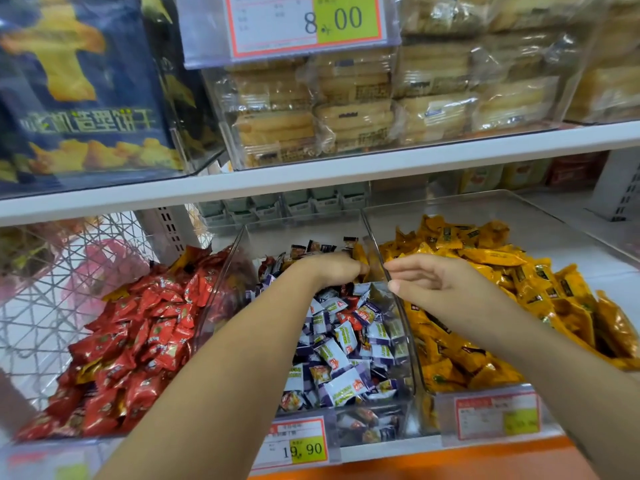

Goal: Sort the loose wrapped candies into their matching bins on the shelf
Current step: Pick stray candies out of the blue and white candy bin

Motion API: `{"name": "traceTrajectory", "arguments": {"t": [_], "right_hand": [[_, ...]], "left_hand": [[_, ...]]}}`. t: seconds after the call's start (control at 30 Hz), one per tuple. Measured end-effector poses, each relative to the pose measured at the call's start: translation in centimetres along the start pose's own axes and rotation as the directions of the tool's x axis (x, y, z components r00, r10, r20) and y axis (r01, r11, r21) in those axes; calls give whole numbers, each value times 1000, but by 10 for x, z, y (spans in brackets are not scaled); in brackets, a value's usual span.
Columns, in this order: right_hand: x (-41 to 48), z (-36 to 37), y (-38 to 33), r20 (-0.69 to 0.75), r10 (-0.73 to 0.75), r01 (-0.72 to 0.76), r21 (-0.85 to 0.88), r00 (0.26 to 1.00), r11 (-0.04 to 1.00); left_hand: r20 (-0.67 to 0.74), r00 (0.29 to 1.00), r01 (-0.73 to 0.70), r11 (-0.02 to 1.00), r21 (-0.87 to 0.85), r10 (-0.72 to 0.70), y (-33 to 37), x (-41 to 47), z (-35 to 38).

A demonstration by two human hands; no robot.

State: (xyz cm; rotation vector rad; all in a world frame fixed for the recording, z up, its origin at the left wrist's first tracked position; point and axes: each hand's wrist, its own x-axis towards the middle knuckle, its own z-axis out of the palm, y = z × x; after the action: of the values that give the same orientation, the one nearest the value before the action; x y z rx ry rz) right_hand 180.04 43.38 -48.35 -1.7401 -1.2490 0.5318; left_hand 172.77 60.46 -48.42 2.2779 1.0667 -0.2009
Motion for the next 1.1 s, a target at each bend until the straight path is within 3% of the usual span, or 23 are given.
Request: {"name": "traceTrajectory", "arguments": {"t": [0.23, 0.53, 0.7, 0.93, 1.1], "right_hand": [[0, -1, 0, 4, 12, -12, 35, 1000, 999], [2, -2, -1, 17, 19, -20, 48, 1000, 999], [1, -2, -3, 16, 30, -31, 43, 999, 999], [1, -1, -4, 0, 37, -37, 10, 999, 999], [0, 0, -2, -13, 33, -33, 40, 999, 999]], "left_hand": [[70, 998, 8, 998, -56, -4, -3, -1, -1], [2, 977, -208, 949, -237, 214, -10, -16, -7], [-42, 968, -245, 897, -369, 247, -10, -22, -8], [-170, 918, -380, 917, -120, 358, -14, -39, -2], [-278, 858, -469, 879, -84, 431, -17, -49, 2]]}}
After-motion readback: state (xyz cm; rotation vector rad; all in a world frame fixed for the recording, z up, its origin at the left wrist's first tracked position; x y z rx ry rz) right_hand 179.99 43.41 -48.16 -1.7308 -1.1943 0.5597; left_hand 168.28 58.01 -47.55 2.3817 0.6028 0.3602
